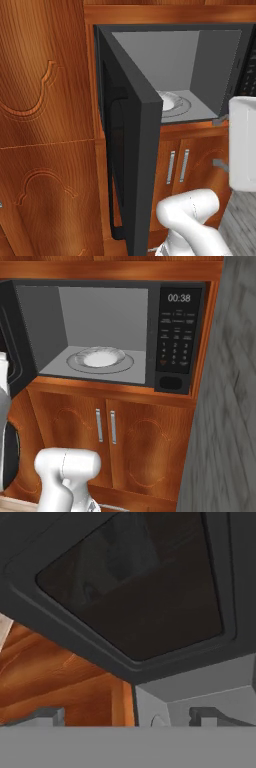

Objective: Pick the bell pepper from the counter and place it in the microwave. Then turn on the microwave.

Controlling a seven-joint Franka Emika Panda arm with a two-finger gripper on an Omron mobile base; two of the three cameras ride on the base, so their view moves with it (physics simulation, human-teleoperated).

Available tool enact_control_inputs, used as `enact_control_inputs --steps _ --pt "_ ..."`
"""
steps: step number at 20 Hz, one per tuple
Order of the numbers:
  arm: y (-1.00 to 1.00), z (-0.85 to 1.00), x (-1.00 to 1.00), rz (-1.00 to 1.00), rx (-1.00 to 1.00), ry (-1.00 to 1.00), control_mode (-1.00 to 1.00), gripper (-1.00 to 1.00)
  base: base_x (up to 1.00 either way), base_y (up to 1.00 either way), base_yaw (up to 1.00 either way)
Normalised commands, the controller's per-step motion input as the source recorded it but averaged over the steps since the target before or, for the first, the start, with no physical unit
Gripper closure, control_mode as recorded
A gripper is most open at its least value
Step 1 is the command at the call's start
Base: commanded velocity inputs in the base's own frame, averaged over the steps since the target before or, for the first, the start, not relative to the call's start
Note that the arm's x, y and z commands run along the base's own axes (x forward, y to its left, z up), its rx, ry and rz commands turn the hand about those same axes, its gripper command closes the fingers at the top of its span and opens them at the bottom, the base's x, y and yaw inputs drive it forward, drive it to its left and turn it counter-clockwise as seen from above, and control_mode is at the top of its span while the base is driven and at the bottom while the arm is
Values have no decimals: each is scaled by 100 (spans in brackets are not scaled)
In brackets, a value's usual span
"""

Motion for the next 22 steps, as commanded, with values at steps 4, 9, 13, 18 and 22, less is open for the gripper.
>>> enact_control_inputs --steps 4,9,13,18,22 --pt "-2 0 20 -14 14 1 -100 -100 0 0 0" --pt "-11 0 9 -17 15 2 -100 -100 0 0 0" --pt "-16 0 6 -14 14 4 -100 -100 0 0 0" --pt "-16 0 14 -9 15 6 -100 -100 0 0 0" --pt "-17 0 11 -9 17 6 -100 -100 0 0 0"
